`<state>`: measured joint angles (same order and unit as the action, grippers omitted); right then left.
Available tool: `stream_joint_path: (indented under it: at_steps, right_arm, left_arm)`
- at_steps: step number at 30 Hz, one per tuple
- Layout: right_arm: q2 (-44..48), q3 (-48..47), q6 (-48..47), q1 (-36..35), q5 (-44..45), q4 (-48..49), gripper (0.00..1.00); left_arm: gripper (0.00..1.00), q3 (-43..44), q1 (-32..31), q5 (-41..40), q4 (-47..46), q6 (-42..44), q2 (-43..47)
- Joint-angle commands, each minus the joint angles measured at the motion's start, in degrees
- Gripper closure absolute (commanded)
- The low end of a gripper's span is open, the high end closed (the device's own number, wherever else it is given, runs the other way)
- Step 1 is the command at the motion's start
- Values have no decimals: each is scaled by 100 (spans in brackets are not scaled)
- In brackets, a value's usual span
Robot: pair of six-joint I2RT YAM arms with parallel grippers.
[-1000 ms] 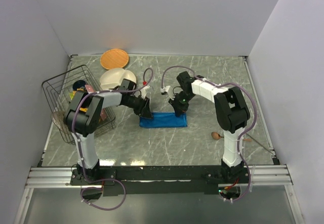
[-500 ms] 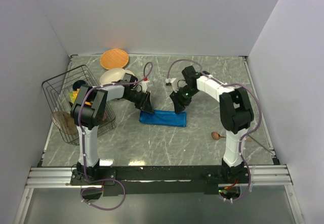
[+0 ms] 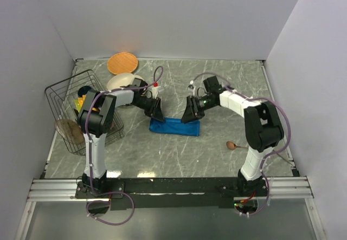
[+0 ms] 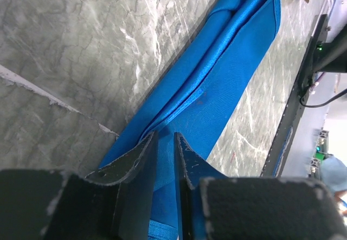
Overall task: Fold the napkin into a case and place the utensils inside
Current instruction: Smooth out the smaller rectangle-folded napkin at the center of the board.
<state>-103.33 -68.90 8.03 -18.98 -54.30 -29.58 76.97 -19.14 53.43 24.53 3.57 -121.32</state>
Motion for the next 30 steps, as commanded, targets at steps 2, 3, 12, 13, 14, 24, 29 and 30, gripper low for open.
stream_joint_path:
  at_steps: [2, 3, 12, 13, 14, 24, 29, 30]
  right_arm:
    - [-609, 465, 1393, -9, 5, 1024, 63]
    - [-731, 526, 1594, 35, 112, 1094, 64]
    - [-1374, 677, 2115, 351, 710, 1060, 83]
    - [-1409, 668, 2115, 360, 789, 999, 85]
    - [-1418, 668, 2158, 395, 816, 1007, 86]
    - [-1515, 721, 2264, 404, 965, 1043, 91]
    - [-1567, 685, 2168, 413, 1088, 937, 92]
    - [-1576, 677, 2150, 413, 1097, 902, 92]
  left_arm:
    - [74, 116, -20, -272, 262, 82, -331]
    - [74, 143, -20, -280, 297, 126, -322]
    - [57, 1003, 138, 1131, 1306, 994, -227]
    - [54, 1083, 138, 1265, 1447, 1222, -156]
    - [49, 1188, 129, 1380, 1588, 1268, 10]
    - [50, -568, -758, 1750, 142, -74, 759]
    - [51, -570, -671, 1670, -520, -709, 128]
    - [51, -534, -627, 1688, -476, -613, -5]
